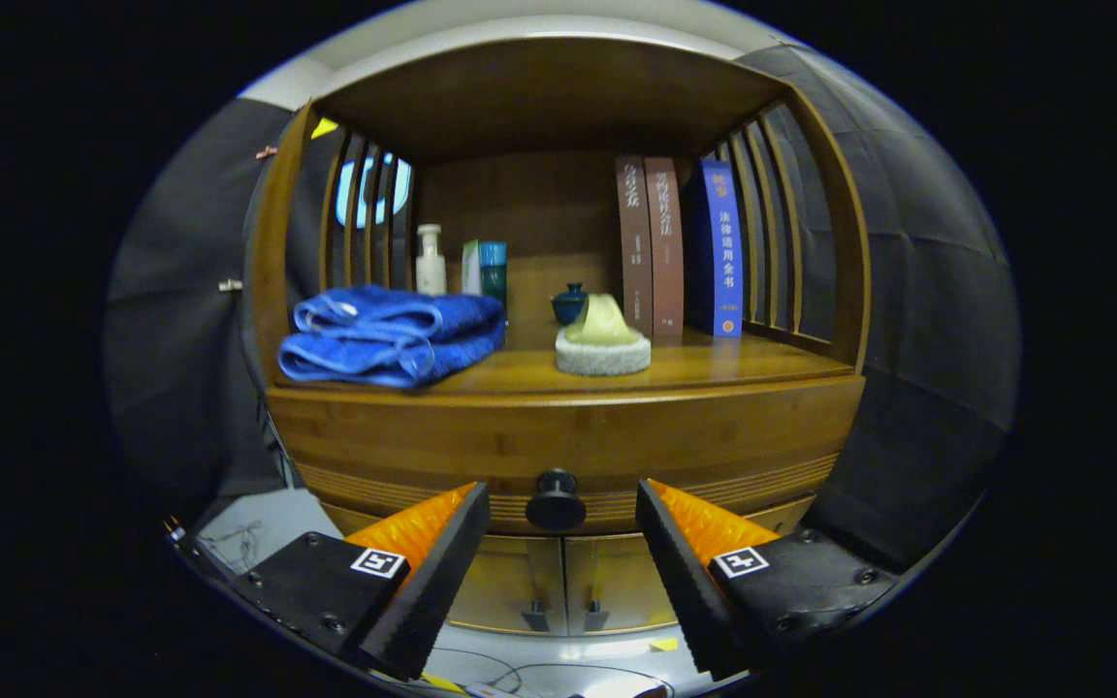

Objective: Pull open the drawer, take out the items inside it, and place them on the countertop above the cabinet.

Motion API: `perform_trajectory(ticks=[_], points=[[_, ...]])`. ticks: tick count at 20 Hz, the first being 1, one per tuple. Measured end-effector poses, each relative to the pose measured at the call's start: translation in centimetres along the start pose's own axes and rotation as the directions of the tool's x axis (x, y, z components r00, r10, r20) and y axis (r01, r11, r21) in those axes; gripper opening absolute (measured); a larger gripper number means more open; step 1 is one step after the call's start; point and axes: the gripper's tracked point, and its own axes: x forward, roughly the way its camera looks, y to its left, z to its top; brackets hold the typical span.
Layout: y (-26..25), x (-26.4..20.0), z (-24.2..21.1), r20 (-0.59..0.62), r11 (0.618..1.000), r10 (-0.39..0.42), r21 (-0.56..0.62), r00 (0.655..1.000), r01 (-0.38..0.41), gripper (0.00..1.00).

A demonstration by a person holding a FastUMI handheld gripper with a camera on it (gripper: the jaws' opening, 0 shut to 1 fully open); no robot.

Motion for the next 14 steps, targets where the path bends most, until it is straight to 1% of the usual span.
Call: perform_trajectory(ticks=[1,4,8,11,14], points=[[0.2,-1.1,1.5,0.020,1.000,0.016,0.003,1.000,-0.016,0.99],[0.1,-4.1,5.8,0.062,0.999,0.021,-0.043,0.998,-0.018,0.99],[1.0,-7.3,11.5,0.074,0.996,0.038,-0.087,0.997,-0.031,0.99],[1.5,-9.3,15.1,0.094,0.996,0.044,-0.083,0.995,-0.036,0.99],[1.9,-10.9,17.9,0.109,0.998,0.046,-0.050,0.993,-0.041,0.99]])
